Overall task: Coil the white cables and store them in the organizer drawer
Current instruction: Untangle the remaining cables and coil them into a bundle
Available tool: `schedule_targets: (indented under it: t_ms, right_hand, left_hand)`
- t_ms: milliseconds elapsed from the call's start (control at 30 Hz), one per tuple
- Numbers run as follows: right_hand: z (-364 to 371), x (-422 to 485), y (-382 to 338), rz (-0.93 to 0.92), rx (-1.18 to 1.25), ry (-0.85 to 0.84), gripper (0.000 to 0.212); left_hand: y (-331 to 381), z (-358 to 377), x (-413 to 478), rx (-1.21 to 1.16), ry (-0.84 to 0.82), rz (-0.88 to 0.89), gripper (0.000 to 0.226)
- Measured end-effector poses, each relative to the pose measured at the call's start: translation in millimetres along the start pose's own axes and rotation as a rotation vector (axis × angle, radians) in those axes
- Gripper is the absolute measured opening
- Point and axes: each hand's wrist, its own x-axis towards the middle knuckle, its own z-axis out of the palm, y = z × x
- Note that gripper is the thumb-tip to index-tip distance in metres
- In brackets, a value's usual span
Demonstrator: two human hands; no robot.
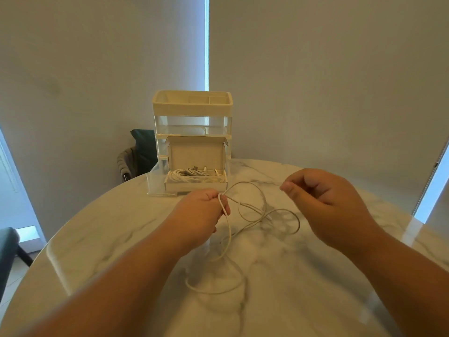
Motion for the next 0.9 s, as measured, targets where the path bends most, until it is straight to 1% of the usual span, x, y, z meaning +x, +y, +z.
schedule_targets:
  t_ms: [67, 133, 200, 233, 300, 333, 367, 400, 500, 600, 700, 800, 900]
  right_hand:
    - [6, -6, -14, 0.025, 0.058, -0.064, 0.013]
    - [14, -13, -27, 0.112, 0.101, -0.148, 0.012]
    - [25, -19, -36, 0.261, 0.169, -0.27, 0.024]
    - [32, -22, -36, 0.285, 0.147, -0.322, 0.029]
    - [44, -26, -33, 0.216, 0.009, -0.37, 0.029]
    - [47, -26, -32, 0.187, -0.003, -0.381, 0.027]
    - [48, -25, -30, 0.19, 0.051, -0.384, 0.024]
    - [46, -23, -30, 0.225, 0.167, -0.379, 0.023]
    - [36, -17, -29, 0.377, 0.534, -0.281, 0.026]
    - [31, -10, -23, 0.471, 0.765, -0.131, 0.029]
    - [28, -1, -16, 0.56, 0.993, 0.0, 0.028]
    - [26, 5, -1, 0.603, 1.011, 0.144, 0.026]
    - [27, 8, 23, 0.698, 0.887, 0.226, 0.025]
  left_hand:
    - [0, 2, -1, 0.023, 0.036, 0.01, 0.034]
    - [1, 5, -2, 0.062, 0.073, 0.045, 0.031]
    - [2, 9, -4, 0.109, 0.094, 0.096, 0.027]
    - [3, 11, -5, 0.134, 0.096, 0.122, 0.026]
    - [4, 15, -7, 0.188, 0.087, 0.158, 0.028]
    - [4, 16, -8, 0.2, 0.08, 0.172, 0.03]
    - [3, 16, -8, 0.207, 0.075, 0.182, 0.031]
    - [3, 15, -7, 0.217, 0.074, 0.184, 0.031]
    - [0, 10, -2, 0.264, 0.093, 0.164, 0.032]
    - [-3, 8, 1, 0.327, 0.085, 0.162, 0.032]
    - [-6, 9, 2, 0.383, 0.036, 0.142, 0.03]
    - [-6, 7, 1, 0.402, -0.012, 0.144, 0.03]
    - [-4, 4, -1, 0.389, -0.066, 0.16, 0.028]
